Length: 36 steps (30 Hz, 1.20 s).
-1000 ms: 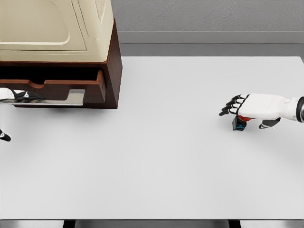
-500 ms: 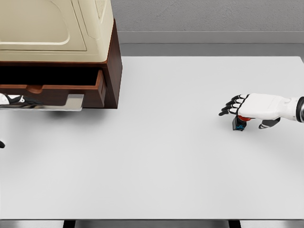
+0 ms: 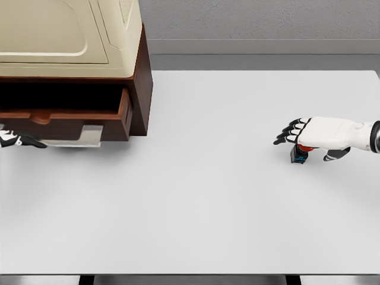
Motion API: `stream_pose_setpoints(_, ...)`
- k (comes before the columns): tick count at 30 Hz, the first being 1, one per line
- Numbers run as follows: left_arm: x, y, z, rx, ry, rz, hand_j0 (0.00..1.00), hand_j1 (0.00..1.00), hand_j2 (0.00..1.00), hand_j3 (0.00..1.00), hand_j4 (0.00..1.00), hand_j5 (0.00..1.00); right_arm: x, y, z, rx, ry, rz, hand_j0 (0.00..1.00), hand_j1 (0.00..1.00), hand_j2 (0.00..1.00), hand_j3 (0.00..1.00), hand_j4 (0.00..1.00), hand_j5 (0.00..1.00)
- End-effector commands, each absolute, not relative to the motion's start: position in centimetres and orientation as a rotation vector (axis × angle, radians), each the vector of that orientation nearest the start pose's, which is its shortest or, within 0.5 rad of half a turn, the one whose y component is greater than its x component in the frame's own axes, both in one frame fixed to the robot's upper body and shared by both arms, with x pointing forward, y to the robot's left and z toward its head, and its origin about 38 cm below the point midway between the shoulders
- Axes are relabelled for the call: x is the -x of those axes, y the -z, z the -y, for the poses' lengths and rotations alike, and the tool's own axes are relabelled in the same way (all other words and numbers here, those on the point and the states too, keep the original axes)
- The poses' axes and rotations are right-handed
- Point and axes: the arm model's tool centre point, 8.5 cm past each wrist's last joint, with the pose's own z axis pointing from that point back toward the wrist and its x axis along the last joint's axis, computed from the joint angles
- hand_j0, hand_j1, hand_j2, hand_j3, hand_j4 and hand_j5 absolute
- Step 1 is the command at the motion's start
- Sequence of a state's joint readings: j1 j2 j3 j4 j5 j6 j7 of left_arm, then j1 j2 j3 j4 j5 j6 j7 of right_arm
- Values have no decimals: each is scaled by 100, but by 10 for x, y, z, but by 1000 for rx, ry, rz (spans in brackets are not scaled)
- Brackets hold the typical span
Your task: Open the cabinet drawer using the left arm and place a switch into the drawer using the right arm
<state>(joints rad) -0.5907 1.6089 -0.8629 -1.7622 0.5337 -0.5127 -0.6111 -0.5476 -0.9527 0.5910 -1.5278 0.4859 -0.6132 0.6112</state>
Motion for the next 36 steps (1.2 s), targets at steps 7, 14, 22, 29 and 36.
stream_pose_setpoints(7, -302, -312, -432, 32, 1661, 1212, 100, 100, 100, 100, 100, 100, -403, -199, 343, 436, -2265, 1120, 100, 100, 100, 100, 100, 100)
stream_pose_setpoints(14, -304, -327, -432, 50, 1598, 1277, 100, 100, 100, 100, 100, 100, -403, -199, 343, 436, -2265, 1120, 96, 96, 96, 96, 96, 96)
stream_pose_setpoints(22, -306, -358, -435, 62, 1482, 1384, 100, 100, 100, 100, 100, 100, -403, -199, 343, 434, -2265, 1119, 80, 80, 80, 80, 80, 80)
stream_pose_setpoints(29, -339, -379, -415, 66, 1342, 1447, 100, 100, 100, 100, 100, 100, -403, -199, 343, 433, -2264, 1121, 74, 74, 74, 74, 74, 74)
stream_pose_setpoints(36, -351, -354, -392, 155, 1346, 1487, 100, 100, 100, 100, 100, 100, -403, -198, 343, 431, -2264, 1120, 69, 69, 69, 69, 69, 69)
